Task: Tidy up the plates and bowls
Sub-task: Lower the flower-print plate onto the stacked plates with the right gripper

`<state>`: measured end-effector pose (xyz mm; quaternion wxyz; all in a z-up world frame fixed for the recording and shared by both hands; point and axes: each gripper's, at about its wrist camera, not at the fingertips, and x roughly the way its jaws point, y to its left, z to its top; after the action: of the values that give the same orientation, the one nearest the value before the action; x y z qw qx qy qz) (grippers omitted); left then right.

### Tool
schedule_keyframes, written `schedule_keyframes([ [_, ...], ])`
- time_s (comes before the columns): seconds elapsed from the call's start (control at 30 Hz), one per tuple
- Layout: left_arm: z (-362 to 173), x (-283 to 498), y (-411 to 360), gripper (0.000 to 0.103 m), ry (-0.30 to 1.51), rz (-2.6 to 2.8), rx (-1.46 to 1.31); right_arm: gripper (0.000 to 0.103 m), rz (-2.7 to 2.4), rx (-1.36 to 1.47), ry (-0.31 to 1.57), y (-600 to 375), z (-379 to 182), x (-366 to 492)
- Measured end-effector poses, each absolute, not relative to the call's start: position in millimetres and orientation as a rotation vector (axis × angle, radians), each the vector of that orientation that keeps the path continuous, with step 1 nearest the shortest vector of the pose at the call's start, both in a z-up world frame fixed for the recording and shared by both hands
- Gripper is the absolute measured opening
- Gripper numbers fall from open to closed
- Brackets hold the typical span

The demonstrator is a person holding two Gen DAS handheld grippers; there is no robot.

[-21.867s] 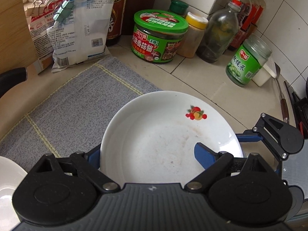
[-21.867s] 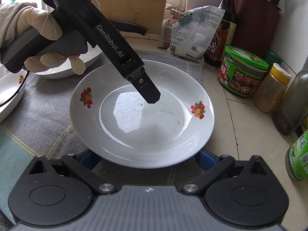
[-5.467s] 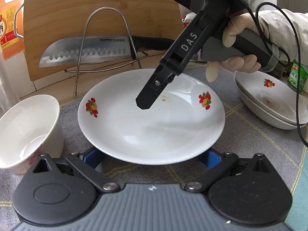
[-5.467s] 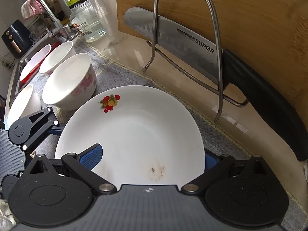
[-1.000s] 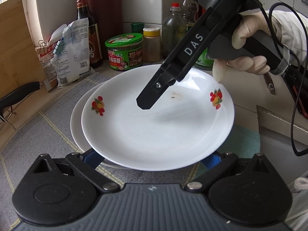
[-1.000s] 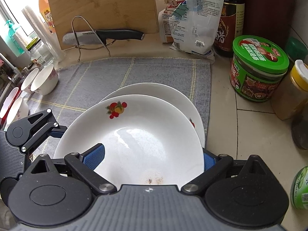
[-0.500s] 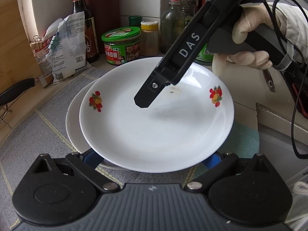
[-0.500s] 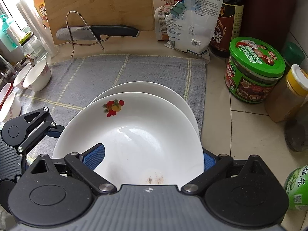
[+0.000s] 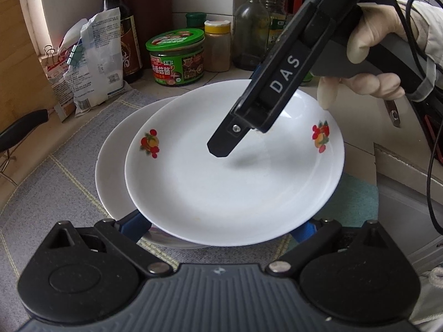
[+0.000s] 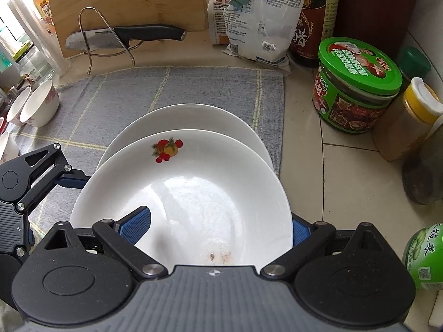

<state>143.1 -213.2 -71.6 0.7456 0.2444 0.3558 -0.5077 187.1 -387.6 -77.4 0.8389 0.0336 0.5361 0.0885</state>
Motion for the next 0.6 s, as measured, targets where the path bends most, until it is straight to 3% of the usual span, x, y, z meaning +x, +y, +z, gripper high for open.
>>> schedule_keyframes([
  [0.6,-69.3,145.1,-210.2,0.1,0.776,-1.112,0.543,0.101,0.154,0.089,1.152,-390.8,-74.1,182.8],
])
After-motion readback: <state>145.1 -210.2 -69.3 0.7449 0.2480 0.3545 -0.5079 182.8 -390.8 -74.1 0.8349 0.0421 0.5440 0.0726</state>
